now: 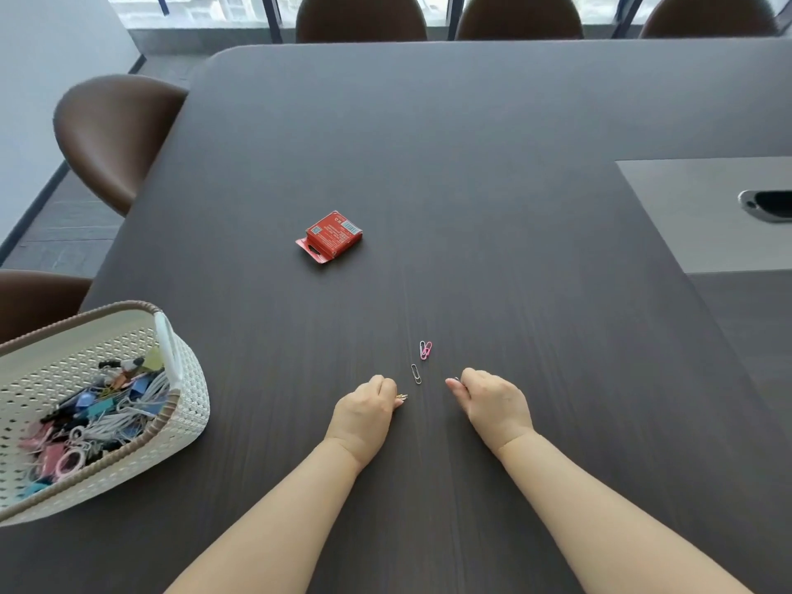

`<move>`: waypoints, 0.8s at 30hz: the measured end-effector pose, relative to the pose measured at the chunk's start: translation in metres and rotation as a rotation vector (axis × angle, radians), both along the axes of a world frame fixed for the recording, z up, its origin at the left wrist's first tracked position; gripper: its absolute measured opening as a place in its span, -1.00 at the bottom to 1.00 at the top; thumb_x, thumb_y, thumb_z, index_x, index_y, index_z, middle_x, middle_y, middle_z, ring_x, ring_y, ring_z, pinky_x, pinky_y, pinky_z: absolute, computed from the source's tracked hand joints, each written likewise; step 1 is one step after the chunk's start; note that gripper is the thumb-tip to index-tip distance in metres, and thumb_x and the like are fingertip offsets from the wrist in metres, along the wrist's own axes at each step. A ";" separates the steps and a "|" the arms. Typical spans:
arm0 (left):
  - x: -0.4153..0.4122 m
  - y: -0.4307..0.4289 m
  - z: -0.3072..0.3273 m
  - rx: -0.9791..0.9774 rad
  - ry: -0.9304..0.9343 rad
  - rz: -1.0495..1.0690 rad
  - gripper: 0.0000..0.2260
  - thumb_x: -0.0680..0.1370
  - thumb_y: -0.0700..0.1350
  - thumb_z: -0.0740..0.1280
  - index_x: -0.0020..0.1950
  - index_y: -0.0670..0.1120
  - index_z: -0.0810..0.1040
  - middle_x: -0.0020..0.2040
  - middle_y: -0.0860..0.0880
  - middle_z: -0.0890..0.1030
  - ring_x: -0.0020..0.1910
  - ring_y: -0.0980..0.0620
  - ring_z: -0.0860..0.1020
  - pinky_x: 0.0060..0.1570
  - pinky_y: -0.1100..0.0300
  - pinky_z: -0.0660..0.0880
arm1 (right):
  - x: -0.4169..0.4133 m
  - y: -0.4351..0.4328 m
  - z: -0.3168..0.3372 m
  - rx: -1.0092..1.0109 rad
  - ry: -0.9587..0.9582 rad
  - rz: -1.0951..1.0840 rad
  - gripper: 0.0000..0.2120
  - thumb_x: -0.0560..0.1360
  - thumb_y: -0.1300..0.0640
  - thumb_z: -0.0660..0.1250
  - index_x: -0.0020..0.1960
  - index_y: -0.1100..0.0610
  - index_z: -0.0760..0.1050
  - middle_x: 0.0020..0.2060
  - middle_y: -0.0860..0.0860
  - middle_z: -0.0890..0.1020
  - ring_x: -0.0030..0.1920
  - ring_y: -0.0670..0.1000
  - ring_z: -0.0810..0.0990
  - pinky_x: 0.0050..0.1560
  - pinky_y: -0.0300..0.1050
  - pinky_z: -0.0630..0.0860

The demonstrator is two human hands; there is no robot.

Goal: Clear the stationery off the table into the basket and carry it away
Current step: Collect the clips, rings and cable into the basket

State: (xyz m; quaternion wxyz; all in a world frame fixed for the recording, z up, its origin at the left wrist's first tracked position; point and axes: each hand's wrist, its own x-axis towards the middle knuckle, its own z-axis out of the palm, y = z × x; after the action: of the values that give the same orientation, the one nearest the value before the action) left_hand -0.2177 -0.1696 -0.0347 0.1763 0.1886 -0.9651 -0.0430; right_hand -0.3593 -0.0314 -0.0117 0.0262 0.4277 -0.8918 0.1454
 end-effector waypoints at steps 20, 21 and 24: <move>0.257 -0.154 0.163 0.269 0.026 0.452 -0.93 0.50 -0.13 0.36 -0.11 -0.13 0.56 -0.21 -0.06 0.61 -0.23 -0.10 0.57 -0.27 0.13 0.42 | 0.209 -0.190 0.143 -0.426 -0.485 0.348 -0.63 0.54 0.02 0.22 -0.39 0.05 0.20 -0.48 -0.06 0.34 -0.41 0.03 0.31 -0.38 -0.09 0.26; 0.266 -0.162 0.163 0.266 -0.013 0.439 -0.93 0.49 -0.11 0.37 -0.10 -0.09 0.60 -0.18 -0.01 0.61 -0.19 -0.06 0.57 -0.22 0.13 0.43 | 0.221 -0.205 0.145 -0.428 -0.461 0.377 -0.65 0.54 0.03 0.22 -0.37 0.08 0.23 -0.48 -0.06 0.33 -0.42 0.03 0.30 -0.40 -0.11 0.23; 0.290 -0.179 0.159 0.181 -0.030 0.361 -0.93 0.44 -0.17 0.43 -0.12 -0.03 0.68 -0.21 0.05 0.64 -0.21 0.00 0.60 -0.17 0.14 0.48 | 0.246 -0.236 0.141 -0.394 -0.420 0.407 -0.69 0.54 0.05 0.24 -0.34 0.15 0.36 -0.42 0.01 0.44 -0.38 0.07 0.38 -0.29 -0.15 0.31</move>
State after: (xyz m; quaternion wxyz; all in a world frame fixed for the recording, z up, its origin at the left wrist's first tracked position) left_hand 0.0718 -0.3490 0.1239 0.1489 0.3740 -0.9105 -0.0947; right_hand -0.1133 -0.2676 0.1291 -0.1053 0.5440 -0.7292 0.4017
